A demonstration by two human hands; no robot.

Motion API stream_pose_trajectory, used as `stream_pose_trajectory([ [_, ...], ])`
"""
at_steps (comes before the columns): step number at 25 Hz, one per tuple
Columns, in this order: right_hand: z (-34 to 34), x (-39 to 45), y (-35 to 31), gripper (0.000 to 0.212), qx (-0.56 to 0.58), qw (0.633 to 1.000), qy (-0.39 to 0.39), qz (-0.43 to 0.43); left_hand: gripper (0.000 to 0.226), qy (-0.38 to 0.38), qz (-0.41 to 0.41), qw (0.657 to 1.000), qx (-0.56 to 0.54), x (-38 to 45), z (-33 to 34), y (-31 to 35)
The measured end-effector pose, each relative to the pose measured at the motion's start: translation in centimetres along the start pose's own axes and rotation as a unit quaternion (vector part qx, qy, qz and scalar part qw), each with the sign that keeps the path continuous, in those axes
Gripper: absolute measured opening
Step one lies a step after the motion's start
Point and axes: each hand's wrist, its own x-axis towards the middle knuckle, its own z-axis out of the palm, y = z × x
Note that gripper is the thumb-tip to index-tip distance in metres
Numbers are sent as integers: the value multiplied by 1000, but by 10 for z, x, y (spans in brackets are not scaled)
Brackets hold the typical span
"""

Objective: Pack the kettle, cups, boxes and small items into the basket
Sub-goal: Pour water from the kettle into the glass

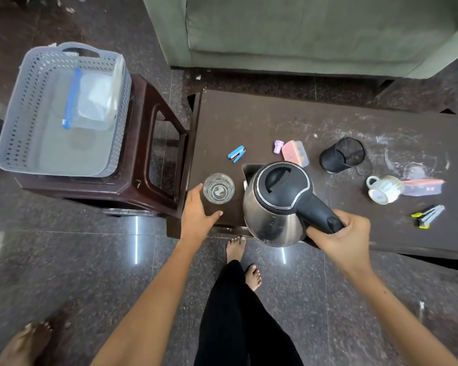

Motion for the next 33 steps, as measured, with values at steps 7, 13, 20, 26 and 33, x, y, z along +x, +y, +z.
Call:
stream_pose_trajectory([
  [7, 27, -19, -1, 46, -23, 999, -7, 41, 59, 39, 13, 999, -32, -11, -12, -6],
  [13, 47, -21, -12, 47, -65, 996, -21, 65, 46, 8, 35, 998, -45, -7, -15, -8],
  [20, 58, -20, -30, 47, -134, 987, -40, 79, 46, -18, 50, 998, -40, 3, -25, -12],
  [26, 60, -20, -46, 50, -192, 977, -51, 83, 49, -30, 39, 998, -28, 11, -29, -17],
  [33, 63, -14, -54, 40, -226, 965, -78, 106, 49, -45, 38, 998, -28, 16, -29, -18],
])
